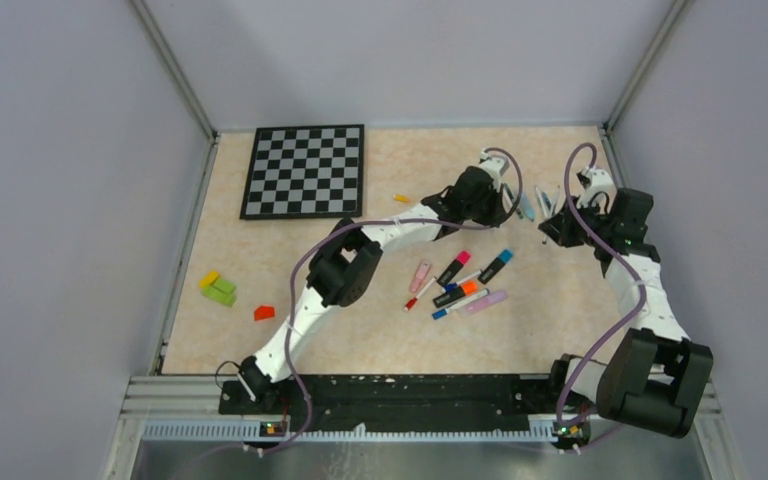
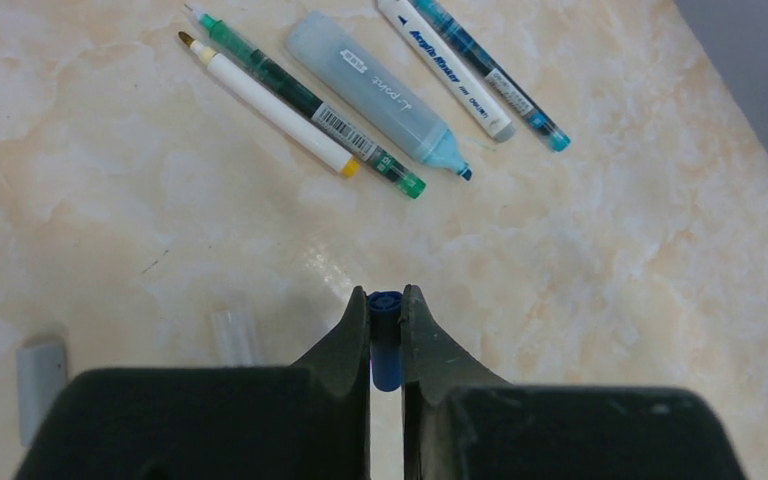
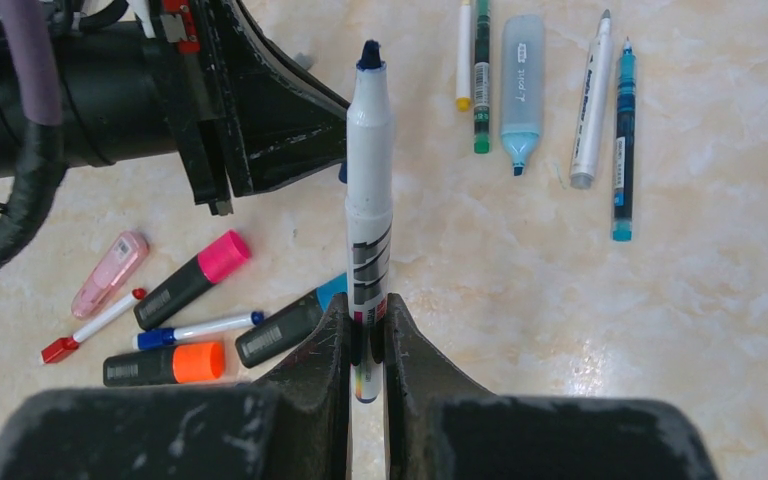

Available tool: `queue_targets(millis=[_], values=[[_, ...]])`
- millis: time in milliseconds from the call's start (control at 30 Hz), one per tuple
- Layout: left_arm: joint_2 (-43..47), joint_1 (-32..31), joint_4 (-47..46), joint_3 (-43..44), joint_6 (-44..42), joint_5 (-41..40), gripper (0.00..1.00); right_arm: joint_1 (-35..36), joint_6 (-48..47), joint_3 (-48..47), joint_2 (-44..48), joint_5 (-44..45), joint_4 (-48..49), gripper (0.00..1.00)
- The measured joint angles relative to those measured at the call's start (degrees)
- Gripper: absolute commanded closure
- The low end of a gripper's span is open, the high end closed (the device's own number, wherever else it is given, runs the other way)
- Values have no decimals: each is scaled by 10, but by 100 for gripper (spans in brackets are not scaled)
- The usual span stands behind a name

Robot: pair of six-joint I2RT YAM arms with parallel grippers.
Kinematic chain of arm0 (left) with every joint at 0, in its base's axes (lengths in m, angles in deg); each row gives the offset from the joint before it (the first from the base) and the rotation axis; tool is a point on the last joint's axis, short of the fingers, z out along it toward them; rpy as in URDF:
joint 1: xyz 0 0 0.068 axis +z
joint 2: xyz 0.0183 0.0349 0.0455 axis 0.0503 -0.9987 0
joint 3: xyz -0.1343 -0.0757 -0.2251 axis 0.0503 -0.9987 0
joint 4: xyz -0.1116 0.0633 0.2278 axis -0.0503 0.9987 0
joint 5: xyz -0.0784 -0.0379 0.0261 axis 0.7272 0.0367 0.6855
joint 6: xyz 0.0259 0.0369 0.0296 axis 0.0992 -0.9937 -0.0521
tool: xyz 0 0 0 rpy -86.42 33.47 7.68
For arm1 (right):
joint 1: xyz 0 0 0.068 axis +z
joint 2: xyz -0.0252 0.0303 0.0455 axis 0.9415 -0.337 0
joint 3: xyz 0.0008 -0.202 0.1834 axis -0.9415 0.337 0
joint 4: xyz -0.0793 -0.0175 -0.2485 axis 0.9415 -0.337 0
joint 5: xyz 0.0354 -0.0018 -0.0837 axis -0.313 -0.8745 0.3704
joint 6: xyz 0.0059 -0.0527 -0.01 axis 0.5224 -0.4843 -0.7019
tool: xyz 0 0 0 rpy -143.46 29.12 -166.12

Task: Open the pen caps
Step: Place the pen cap at the center of the board.

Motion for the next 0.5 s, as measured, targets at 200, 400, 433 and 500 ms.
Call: queue_targets(millis=[200,400,433,500], values=[[-22,2,8,17,-10,-20,81,-3,0,0,-7,0,0,100],[-24,5,17,24,-18,-30,72,-6,0,0,-9,-2,0,100],[-24,6,17,27,-18,-32,71,-8,0,0,-9,-3,0,100],[-24,8,17,29,-18,-33,69,-10,2,0,-9,-4,0,100]])
